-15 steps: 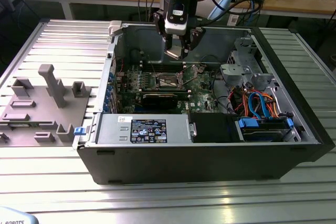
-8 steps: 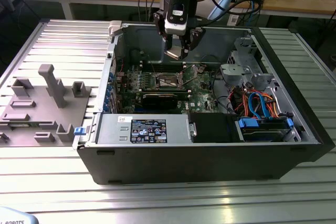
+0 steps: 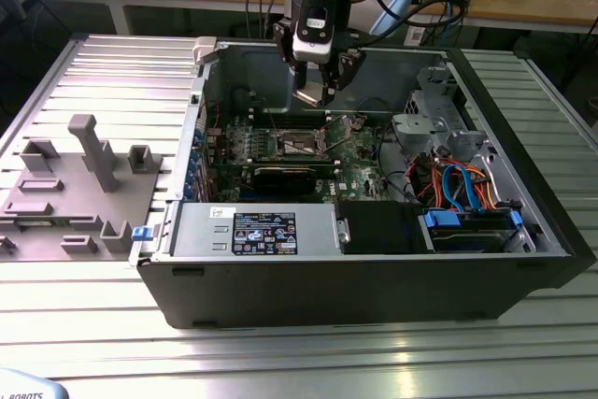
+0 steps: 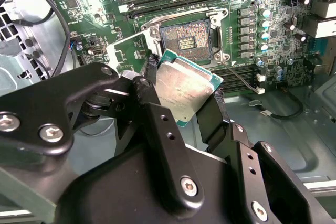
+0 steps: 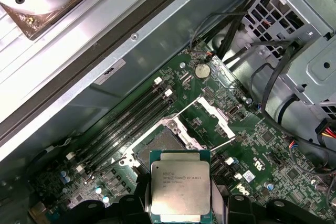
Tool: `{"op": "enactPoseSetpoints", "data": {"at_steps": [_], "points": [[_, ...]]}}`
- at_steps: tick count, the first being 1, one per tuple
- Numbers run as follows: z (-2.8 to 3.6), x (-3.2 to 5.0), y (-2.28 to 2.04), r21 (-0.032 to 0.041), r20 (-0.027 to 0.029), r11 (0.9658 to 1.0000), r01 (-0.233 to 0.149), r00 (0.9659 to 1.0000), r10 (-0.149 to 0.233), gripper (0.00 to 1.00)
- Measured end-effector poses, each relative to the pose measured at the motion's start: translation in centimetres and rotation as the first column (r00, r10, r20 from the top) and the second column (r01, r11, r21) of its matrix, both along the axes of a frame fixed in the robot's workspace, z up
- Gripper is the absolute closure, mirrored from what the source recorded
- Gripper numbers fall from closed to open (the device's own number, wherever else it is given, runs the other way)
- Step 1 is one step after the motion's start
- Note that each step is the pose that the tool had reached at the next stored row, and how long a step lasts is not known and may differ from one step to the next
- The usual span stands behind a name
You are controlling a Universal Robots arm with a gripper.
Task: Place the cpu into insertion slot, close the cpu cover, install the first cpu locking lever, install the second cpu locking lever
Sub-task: 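Place the cpu into insertion slot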
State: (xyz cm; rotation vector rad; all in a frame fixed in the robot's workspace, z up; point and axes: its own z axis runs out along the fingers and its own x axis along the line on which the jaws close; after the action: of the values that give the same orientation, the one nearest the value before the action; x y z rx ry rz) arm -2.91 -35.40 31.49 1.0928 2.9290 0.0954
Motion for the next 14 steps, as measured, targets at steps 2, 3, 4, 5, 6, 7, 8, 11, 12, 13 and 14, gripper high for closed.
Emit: {"op": "enactPoseSetpoints", "data": {"at_steps": [2,3,4,5,6,7,8,11,12,13,14], "points": [[-0.01,0.00,0.00,0.0000,0.0000,1.0000,0.001,1.0000,-0.001,0.46],[-0.02,0.00,0.00,0.0000,0.0000,1.0000,0.001,1.0000,-0.001,0.46],[-0.03,0.00,0.00,-0.0001,0.0000,1.0000,0.002,1.0000,-0.002,0.46],[-0.04,0.00,0.00,-0.0001,0.0000,1.0000,0.002,1.0000,-0.002,0.46],[-0.05,0.00,0.00,-0.0002,0.0000,1.0000,0.003,1.0000,-0.003,0.46],[-0.05,0.00,0.00,-0.0003,0.0000,1.0000,0.003,1.0000,-0.003,0.46],[-0.07,0.00,0.00,-0.0005,0.0000,1.0000,0.004,1.0000,-0.004,0.46],[-0.11,0.00,0.00,-0.0008,0.0000,1.0000,0.007,1.0000,-0.007,0.46],[-0.11,0.00,0.00,-0.0009,0.0000,1.0000,0.007,1.0000,-0.007,0.46],[-0.12,0.00,0.00,-0.0011,0.0000,1.0000,0.008,1.0000,-0.008,0.46],[-0.12,0.00,0.00,-0.0011,0.0000,1.0000,0.008,1.0000,-0.008,0.46]]}}
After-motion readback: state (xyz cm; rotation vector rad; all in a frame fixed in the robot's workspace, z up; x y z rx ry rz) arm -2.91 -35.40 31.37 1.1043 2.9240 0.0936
